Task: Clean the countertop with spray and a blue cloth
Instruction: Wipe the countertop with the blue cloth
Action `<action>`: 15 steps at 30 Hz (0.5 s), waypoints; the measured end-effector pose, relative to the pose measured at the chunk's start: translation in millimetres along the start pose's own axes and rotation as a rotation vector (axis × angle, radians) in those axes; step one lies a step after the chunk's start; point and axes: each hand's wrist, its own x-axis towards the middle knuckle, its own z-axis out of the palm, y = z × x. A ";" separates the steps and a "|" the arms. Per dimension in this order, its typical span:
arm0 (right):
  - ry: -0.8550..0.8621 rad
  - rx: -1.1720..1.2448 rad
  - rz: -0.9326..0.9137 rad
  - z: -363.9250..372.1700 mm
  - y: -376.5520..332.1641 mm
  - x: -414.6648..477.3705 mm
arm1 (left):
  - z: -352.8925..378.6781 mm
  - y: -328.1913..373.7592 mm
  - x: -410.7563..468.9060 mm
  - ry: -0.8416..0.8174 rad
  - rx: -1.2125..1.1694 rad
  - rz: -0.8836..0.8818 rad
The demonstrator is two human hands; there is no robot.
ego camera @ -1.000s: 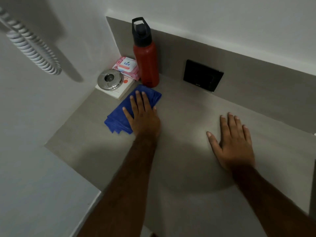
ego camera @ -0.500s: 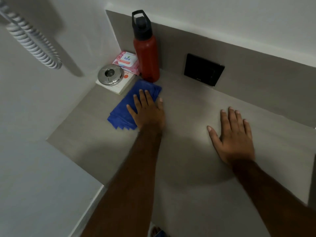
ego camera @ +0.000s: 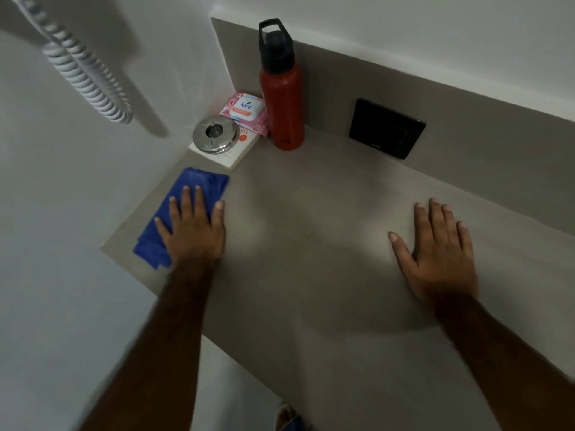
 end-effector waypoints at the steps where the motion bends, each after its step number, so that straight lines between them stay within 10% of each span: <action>1: 0.007 0.002 0.003 0.0 -0.4 -0.4 | -2.3 -5.5 14.5 0.001 -0.005 -0.008; 15: 0.011 0.042 0.004 1.7 0.1 -0.4 | -1.7 -63.1 18.9 0.080 -0.045 0.024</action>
